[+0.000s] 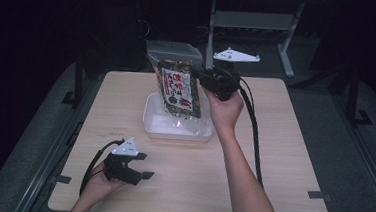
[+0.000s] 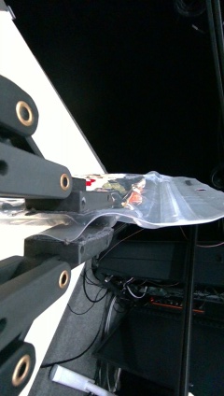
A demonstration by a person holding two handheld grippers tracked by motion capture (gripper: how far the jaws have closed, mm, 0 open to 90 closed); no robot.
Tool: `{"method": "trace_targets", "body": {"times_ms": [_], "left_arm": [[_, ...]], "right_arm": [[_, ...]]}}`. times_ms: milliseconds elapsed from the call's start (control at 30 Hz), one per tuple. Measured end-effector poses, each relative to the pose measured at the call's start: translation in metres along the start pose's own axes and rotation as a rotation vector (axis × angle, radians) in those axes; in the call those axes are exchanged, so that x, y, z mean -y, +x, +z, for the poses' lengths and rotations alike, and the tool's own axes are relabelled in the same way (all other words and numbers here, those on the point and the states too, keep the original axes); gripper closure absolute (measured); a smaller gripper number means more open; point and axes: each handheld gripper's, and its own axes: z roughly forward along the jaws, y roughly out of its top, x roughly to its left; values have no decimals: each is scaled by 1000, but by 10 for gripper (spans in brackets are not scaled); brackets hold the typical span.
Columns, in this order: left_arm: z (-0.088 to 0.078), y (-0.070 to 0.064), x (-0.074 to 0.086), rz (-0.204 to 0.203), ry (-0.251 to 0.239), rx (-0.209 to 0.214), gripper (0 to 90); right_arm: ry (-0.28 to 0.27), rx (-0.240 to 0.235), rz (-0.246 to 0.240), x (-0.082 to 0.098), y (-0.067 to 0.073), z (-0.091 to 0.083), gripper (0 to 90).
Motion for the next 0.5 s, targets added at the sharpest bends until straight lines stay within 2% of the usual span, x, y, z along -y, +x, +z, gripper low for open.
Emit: {"method": "trace_targets", "body": {"times_ms": [133,233,400,500], "left_arm": [[0,1,0,-4,-2,1,273],[0,2,1,-8,-4,3,273],[-2,3,1,-10,-9,7,273],[-2,3,1,-10,-11,9,273]], "right_arm": [[-14,6,14,0,-1,8,813],[-28,36,11,2,1,20,813],[-36,46,7,8,3,32,813],[-71,64,2,15,5,39,813]]}}
